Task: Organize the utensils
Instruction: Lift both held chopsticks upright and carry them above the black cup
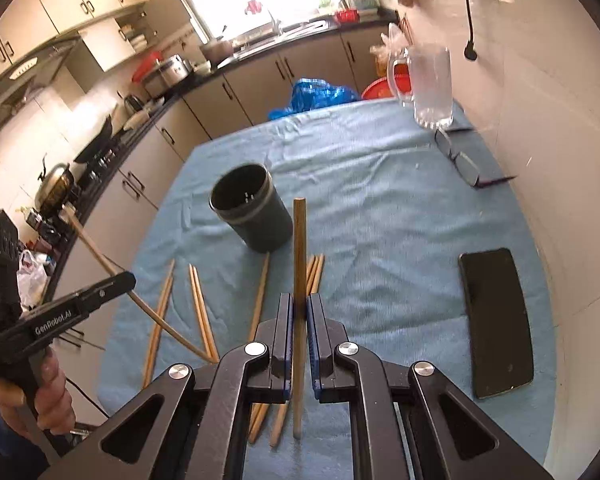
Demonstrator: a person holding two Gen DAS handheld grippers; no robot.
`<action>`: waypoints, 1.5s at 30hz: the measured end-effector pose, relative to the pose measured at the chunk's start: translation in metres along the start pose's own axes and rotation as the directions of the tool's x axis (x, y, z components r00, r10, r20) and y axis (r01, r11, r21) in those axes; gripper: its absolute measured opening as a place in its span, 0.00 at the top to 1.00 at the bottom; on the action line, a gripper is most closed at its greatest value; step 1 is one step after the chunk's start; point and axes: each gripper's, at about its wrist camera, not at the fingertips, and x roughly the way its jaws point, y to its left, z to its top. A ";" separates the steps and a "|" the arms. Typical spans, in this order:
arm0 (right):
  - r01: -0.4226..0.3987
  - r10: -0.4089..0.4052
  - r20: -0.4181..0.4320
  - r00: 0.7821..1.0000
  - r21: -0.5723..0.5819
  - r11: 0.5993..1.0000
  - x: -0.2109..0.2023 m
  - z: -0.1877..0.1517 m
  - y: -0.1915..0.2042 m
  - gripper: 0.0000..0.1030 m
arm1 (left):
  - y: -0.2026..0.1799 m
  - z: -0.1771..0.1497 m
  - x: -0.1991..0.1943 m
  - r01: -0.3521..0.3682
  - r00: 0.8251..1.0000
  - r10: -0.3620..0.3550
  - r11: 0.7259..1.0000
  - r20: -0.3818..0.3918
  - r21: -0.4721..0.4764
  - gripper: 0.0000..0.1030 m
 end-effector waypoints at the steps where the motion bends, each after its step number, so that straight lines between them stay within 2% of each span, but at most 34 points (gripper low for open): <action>1: -0.006 0.006 0.010 1.000 0.002 1.000 -0.003 0.001 0.001 0.93 | 0.001 0.000 -0.004 -0.001 1.000 0.001 1.000 0.006 0.002 0.94; 16: -0.062 0.062 0.126 0.990 -0.005 0.998 -0.032 0.030 0.013 0.93 | -0.003 0.023 -0.048 -0.050 0.993 0.047 0.998 0.110 0.026 0.94; 25: -0.097 0.098 0.161 0.982 -0.013 0.995 -0.043 0.058 0.019 0.93 | -0.015 0.056 -0.065 -0.032 0.986 0.024 0.998 0.165 0.049 0.94; 35: -0.116 0.116 0.201 0.973 -0.012 0.993 -0.050 0.101 0.028 0.93 | -0.031 0.094 -0.063 -0.018 0.980 0.002 0.997 0.201 0.080 0.94; 45: -0.081 0.085 0.234 0.968 -0.028 0.996 -0.045 0.141 0.042 0.93 | -0.037 0.129 -0.047 0.003 0.976 -0.022 0.996 0.219 0.084 0.94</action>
